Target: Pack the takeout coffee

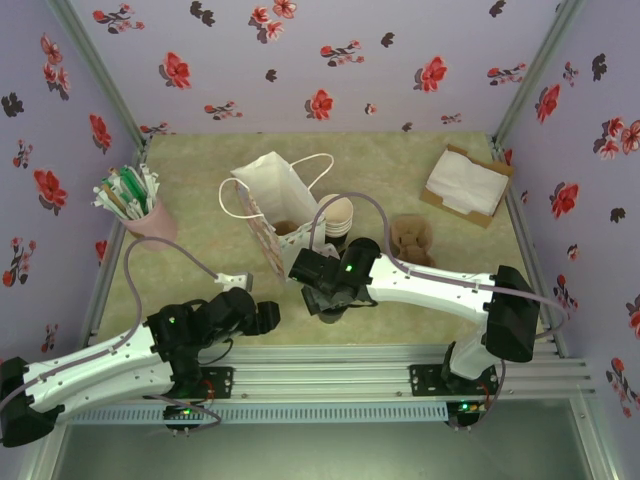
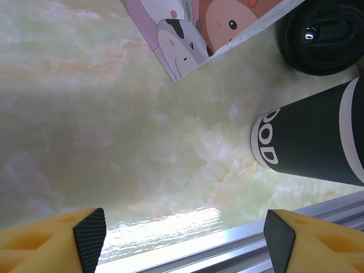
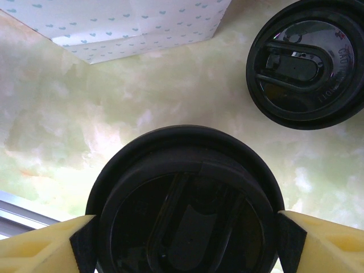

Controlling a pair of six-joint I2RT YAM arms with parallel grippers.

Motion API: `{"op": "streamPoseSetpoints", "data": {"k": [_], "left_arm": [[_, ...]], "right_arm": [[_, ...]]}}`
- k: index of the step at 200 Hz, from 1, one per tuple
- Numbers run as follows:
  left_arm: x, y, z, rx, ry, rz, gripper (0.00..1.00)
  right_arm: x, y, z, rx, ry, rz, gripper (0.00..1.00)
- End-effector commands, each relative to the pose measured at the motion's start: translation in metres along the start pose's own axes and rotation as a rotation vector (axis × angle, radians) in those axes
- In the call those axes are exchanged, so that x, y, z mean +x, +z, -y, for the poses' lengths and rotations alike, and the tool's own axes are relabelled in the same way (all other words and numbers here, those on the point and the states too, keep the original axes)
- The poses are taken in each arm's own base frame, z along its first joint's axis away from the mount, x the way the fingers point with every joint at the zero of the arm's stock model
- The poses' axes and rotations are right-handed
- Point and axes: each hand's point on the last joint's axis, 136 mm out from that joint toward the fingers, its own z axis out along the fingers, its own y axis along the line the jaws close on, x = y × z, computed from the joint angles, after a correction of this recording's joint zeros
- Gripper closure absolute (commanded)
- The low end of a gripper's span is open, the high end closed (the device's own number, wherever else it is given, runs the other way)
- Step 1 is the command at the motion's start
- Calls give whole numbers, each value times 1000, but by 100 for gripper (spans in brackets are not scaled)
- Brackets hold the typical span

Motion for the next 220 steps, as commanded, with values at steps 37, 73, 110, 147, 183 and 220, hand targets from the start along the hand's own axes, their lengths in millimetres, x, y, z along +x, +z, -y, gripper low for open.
{"op": "streamPoseSetpoints", "data": {"k": [37,73,110,147,183,220], "left_arm": [[-9,-7,4,10,10,25,24],[-10,-7,4,10,10,28,24],[-11,-7,5,13,13,30,24],[-11,-8,6,15,11,30,24],[-12,-10,6,13,12,30,24],[-12,-10,6,12,13,28,23]], "right_arm": [[20,-18,25,30,5,-17,21],[40,-23,44,43,25,-32,21],[55,-18,57,59,37,-50,21],[57,-18,58,62,33,-59,17],[56,-28,62,74,25,-70,12],[56,-37,61,41,37,-121,11]]}}
